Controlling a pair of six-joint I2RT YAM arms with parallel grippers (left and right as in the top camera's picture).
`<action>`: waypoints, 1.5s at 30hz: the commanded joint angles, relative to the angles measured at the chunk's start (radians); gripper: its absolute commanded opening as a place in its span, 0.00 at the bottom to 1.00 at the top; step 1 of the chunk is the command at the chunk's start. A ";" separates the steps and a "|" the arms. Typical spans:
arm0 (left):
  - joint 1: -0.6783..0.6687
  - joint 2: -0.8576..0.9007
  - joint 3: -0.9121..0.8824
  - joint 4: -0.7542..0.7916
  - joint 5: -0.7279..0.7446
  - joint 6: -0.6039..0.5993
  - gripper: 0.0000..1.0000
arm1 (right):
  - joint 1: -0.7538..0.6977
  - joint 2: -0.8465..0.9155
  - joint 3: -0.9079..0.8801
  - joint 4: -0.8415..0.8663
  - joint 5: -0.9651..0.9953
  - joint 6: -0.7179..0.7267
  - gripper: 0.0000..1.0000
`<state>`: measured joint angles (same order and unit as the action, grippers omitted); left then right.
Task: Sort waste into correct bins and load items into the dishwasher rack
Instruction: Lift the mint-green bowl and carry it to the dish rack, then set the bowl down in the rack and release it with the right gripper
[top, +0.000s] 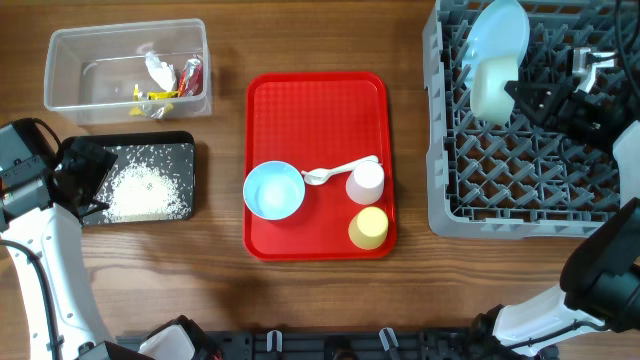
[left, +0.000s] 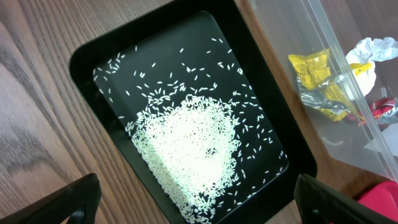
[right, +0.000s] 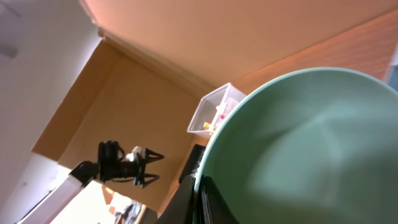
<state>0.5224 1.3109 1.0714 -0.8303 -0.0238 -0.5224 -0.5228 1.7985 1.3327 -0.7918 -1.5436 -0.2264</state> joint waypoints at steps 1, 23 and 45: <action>0.004 0.008 0.009 0.000 0.012 -0.009 1.00 | -0.026 0.018 0.000 -0.036 0.077 -0.045 0.04; 0.004 0.008 0.009 0.000 0.012 -0.009 1.00 | -0.030 0.062 -0.179 -0.012 0.095 -0.155 0.04; 0.004 0.008 0.009 -0.001 0.012 -0.009 1.00 | -0.139 0.062 -0.179 0.094 0.290 0.099 0.17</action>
<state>0.5224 1.3109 1.0714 -0.8303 -0.0238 -0.5224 -0.6525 1.8347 1.1671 -0.7002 -1.4010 -0.1745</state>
